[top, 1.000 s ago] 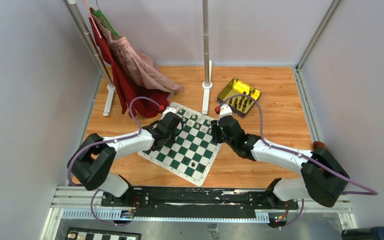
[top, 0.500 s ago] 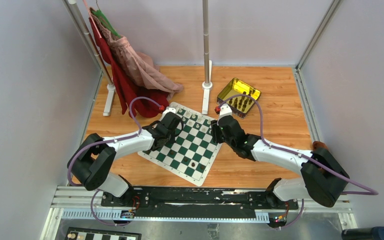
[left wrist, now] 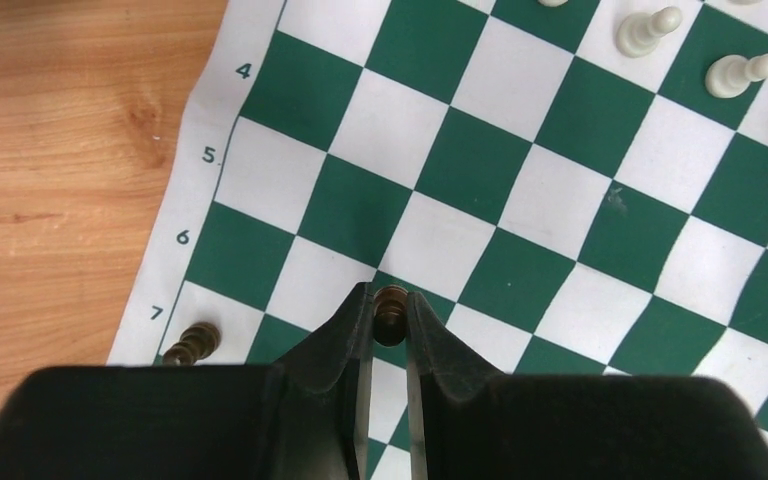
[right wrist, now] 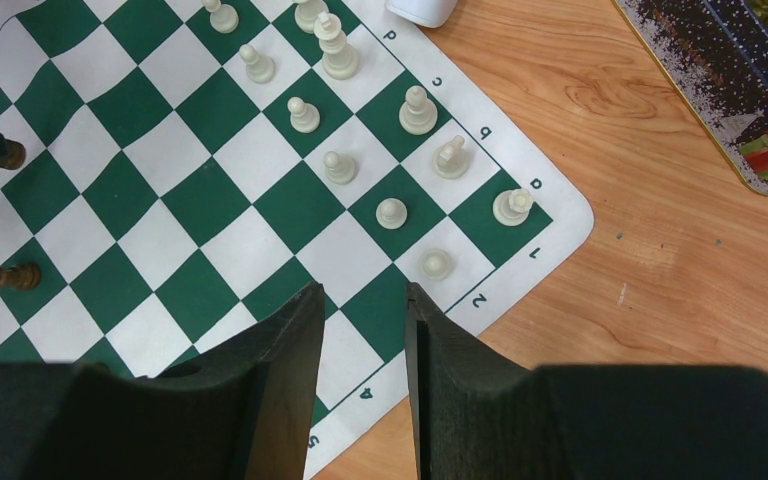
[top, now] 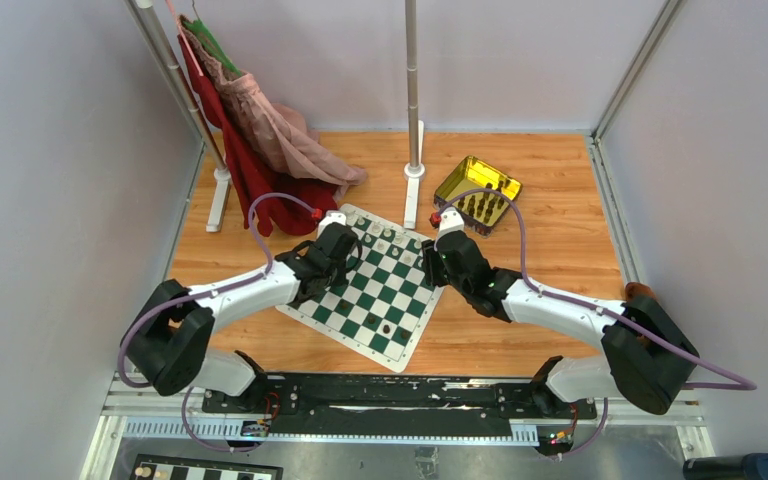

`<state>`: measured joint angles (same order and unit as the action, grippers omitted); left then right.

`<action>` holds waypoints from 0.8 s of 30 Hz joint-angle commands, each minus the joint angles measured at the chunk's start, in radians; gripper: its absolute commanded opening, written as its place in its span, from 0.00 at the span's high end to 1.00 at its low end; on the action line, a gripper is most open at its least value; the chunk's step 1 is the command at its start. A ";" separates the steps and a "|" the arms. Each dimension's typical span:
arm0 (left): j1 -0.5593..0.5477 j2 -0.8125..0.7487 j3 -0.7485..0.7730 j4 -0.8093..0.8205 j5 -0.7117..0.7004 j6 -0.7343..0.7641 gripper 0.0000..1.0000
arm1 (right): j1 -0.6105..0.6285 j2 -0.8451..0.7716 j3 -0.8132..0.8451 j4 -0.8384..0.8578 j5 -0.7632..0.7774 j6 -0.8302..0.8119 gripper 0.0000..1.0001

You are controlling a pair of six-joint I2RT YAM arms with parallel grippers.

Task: Set up the chess pieces on the board
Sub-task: Pick up the chess piece from the chessboard, then place the chess piece on the chessboard.

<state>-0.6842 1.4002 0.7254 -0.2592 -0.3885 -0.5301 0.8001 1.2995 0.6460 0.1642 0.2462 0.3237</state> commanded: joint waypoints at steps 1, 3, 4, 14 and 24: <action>-0.008 -0.067 -0.005 -0.056 -0.030 -0.018 1.00 | -0.014 0.001 -0.002 0.009 0.000 0.011 0.60; -0.008 -0.085 -0.011 -0.075 -0.031 -0.025 1.00 | -0.014 -0.001 -0.003 0.009 0.001 0.013 0.61; -0.008 -0.095 -0.017 -0.083 -0.031 -0.028 1.00 | -0.015 -0.002 -0.003 0.009 0.001 0.012 0.60; -0.010 -0.175 -0.085 -0.125 -0.016 -0.076 1.00 | -0.013 -0.003 -0.006 0.011 -0.008 0.017 0.60; -0.037 -0.195 -0.135 -0.100 0.006 -0.101 1.00 | -0.013 0.003 -0.008 0.014 -0.010 0.021 0.61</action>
<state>-0.7021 1.2247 0.6151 -0.3759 -0.3893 -0.6109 0.8001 1.2995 0.6460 0.1646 0.2356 0.3271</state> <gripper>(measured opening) 0.188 0.395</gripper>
